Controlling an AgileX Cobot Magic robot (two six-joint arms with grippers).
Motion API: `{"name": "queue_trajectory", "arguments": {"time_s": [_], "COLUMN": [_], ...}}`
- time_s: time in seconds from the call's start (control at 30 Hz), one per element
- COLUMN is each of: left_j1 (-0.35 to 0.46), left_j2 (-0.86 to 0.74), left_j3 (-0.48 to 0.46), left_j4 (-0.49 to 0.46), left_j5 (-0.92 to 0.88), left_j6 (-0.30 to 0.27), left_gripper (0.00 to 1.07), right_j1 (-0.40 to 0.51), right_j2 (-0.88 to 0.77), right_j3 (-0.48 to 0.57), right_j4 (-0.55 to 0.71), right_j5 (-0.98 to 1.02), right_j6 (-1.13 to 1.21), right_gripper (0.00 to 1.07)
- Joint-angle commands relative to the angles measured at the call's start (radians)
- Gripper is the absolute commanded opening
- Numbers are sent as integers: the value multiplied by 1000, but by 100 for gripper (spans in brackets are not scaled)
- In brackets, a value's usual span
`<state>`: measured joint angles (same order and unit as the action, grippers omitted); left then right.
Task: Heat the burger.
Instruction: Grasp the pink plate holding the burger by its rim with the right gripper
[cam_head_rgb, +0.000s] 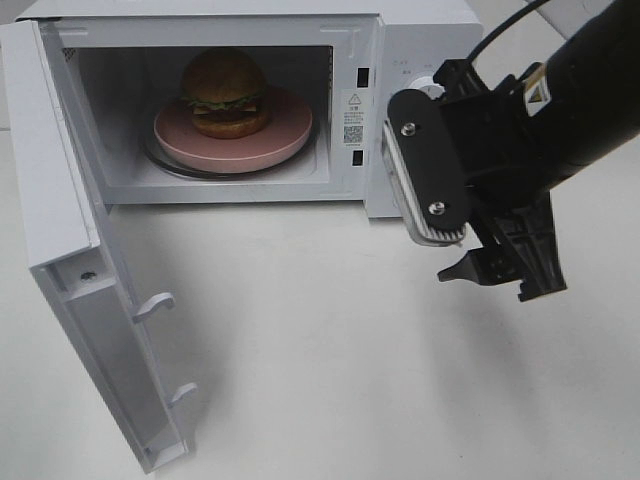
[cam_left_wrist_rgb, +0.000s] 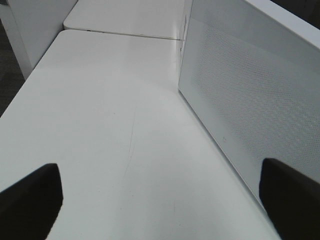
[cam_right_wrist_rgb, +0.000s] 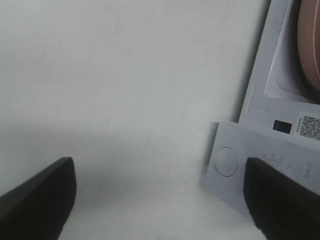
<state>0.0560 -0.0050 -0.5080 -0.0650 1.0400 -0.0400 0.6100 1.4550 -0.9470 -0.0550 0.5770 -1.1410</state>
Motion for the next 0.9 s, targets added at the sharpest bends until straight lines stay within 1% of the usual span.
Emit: {"name": "queue_trajectory", "arguments": {"time_s": [0.03,0.1,0.2,0.27,0.37,0.4,0.47,0.53,0.9], "left_j1": [4,4,4,4,4,4,4,4,4], "left_j2": [-19,-19,-19,-19,-19,-19,-19,-19,-19], "left_j3": [5,5,5,5,5,5,5,5,5], "left_j4": [-3,-3,-3,-3,-3,-3,-3,-3,-3], "left_j5": [-5,-5,-5,-5,-5,-5,-5,-5,-5], "left_j6": [-2,-2,-2,-2,-2,-2,-2,-2,-2], "left_gripper": [100,100,100,100,100,100,100,100,100], "right_j1": [24,52,61,78,84,93,93,104,116], "right_j2": [40,90,107,167,180,209,219,269,384], "right_j3": [-29,-72,-89,-153,-170,-204,-216,-270,-375], "right_j4": [-59,-115,-118,-117,-119,-128,-133,-147,-187], "right_j5": [-12,-12,-12,-13,-13,-13,-15,-35,-85], "right_j6": [80,137,143,143,143,143,143,149,153], "right_gripper": [94,93,93,92,92,91,91,90,88]}}
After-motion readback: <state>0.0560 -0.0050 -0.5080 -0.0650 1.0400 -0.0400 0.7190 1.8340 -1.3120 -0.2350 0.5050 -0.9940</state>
